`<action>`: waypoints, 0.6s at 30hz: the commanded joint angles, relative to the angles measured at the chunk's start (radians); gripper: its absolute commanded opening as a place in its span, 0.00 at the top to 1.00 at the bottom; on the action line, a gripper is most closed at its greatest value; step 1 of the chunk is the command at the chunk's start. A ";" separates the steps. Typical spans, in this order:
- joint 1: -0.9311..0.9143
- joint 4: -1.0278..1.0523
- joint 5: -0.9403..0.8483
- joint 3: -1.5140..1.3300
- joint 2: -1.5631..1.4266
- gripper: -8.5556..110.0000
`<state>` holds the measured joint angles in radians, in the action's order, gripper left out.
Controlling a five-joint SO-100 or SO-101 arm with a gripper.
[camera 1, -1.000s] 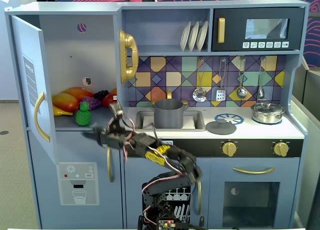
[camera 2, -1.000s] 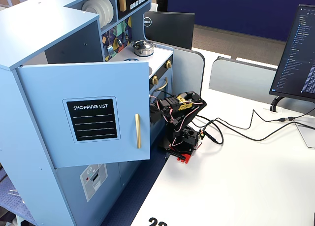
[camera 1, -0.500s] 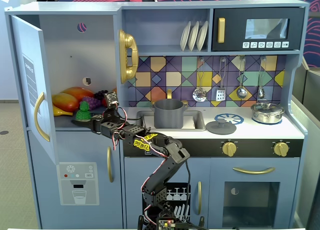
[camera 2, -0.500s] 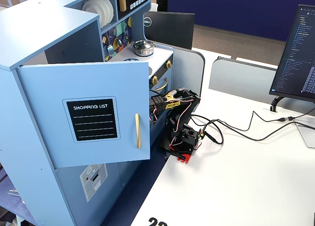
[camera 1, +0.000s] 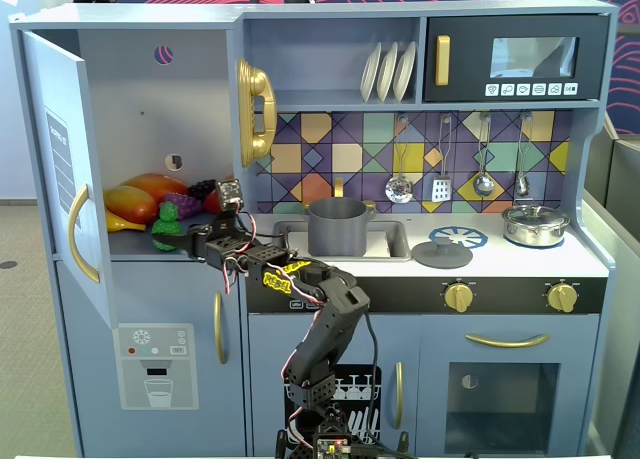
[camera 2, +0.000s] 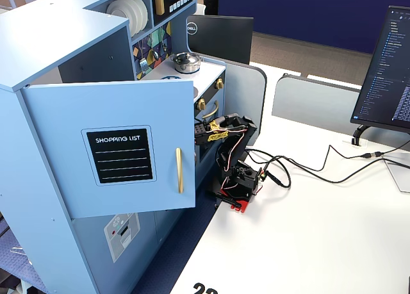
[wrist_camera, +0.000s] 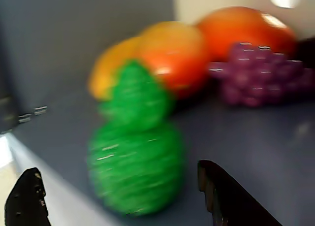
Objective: Pick up the green pineapple from the left cabinet and place it in the gray recipient
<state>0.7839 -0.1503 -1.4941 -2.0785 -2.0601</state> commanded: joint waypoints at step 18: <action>0.049 -0.034 -0.023 0.314 0.276 0.75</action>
<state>0.8053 -0.1519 -1.4972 -1.8807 -1.8070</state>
